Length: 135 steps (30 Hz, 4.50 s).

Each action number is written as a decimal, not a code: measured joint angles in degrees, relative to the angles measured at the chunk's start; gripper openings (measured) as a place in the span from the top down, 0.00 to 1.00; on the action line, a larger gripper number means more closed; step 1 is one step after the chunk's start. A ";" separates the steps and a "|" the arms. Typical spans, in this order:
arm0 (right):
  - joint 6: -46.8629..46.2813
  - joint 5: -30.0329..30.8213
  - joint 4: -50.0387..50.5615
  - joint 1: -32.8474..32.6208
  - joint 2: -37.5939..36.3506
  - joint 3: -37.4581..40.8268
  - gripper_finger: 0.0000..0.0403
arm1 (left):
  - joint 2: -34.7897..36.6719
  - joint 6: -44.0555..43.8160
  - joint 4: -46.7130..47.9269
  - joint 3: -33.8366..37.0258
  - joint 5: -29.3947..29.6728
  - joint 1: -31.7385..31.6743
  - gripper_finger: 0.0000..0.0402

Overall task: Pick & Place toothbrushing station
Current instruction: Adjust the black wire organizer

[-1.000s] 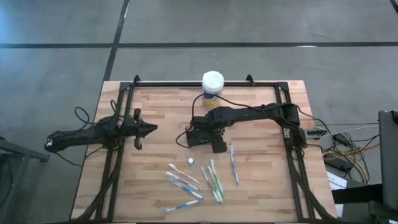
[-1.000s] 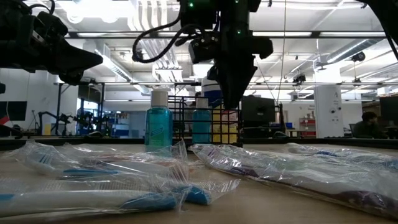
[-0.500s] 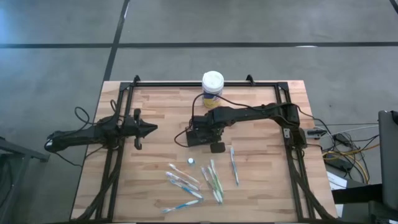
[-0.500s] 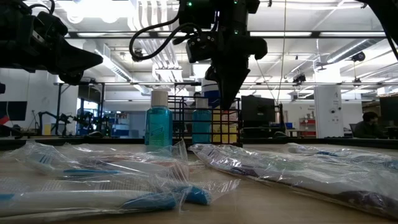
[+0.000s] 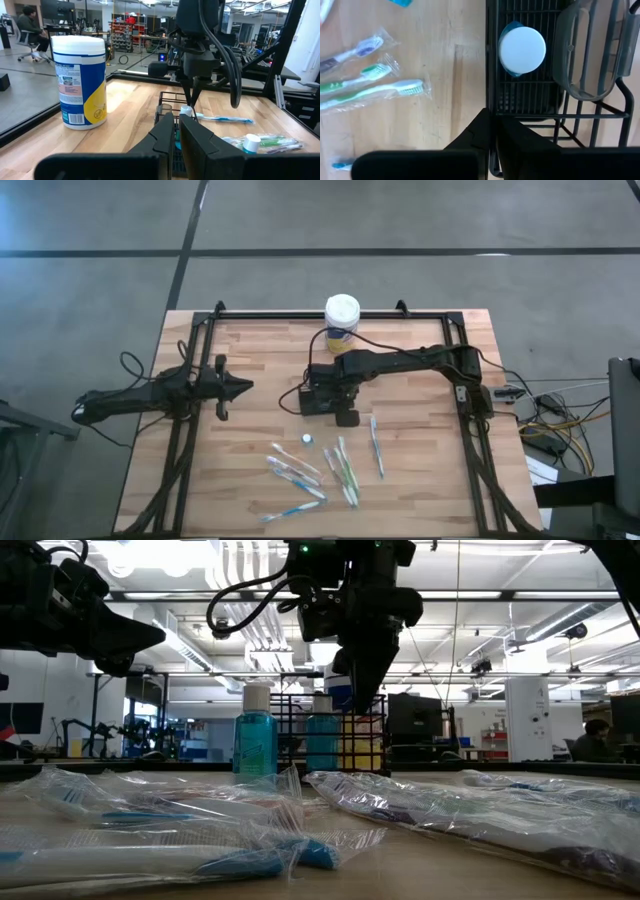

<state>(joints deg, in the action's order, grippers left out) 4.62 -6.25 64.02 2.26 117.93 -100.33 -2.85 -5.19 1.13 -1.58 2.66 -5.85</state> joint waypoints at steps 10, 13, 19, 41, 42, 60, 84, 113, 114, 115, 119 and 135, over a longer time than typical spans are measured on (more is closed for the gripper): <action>-4.37 -0.47 -0.12 0.02 0.02 0.00 0.96 | 0.00 0.00 0.00 0.00 0.00 -0.02 0.91; -4.97 -0.47 -0.14 0.02 0.02 0.00 0.96 | 0.00 0.00 0.00 0.00 0.00 -0.01 0.91; -6.83 -1.49 -0.26 0.09 0.04 0.00 0.96 | 0.00 0.00 -0.02 0.00 0.00 -0.02 0.91; -12.22 -2.87 -2.05 -0.41 0.04 0.02 0.96 | 0.00 0.00 -0.02 0.00 0.00 -0.02 0.91; -12.35 -2.86 -2.10 -0.52 0.04 0.02 0.96 | 0.00 0.00 -0.02 0.00 0.00 -0.02 0.91; -9.53 -3.03 -1.86 -0.86 1.44 -0.11 0.96 | 0.02 0.00 -0.02 0.00 -0.02 -0.02 0.91; -3.12 -2.84 -1.43 -0.74 1.55 -0.46 0.96 | 0.02 0.00 0.00 0.00 -0.02 0.00 0.91; -6.67 1.53 1.10 -0.90 1.70 -2.36 0.61 | 0.02 -0.26 -0.01 0.00 -0.02 -0.02 0.91; -6.80 2.51 1.42 -1.00 1.70 -2.36 0.61 | 0.02 -0.26 -0.01 0.00 -0.02 -0.02 0.91; -6.78 3.24 1.80 -1.09 1.70 -2.36 0.61 | 0.02 -0.26 0.00 0.00 -0.02 -0.02 0.91; -6.39 3.38 1.76 -1.29 1.60 -2.36 0.61 | 0.02 -0.26 -0.01 0.00 -0.02 -0.02 0.91; -7.02 3.44 1.91 -2.12 -1.46 -2.36 0.59 | 0.02 -0.57 -0.02 0.00 -0.02 -0.02 0.91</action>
<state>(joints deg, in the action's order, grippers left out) -2.39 -2.80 65.93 0.14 116.47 -102.69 -2.83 -5.76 1.10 -1.58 2.63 -5.87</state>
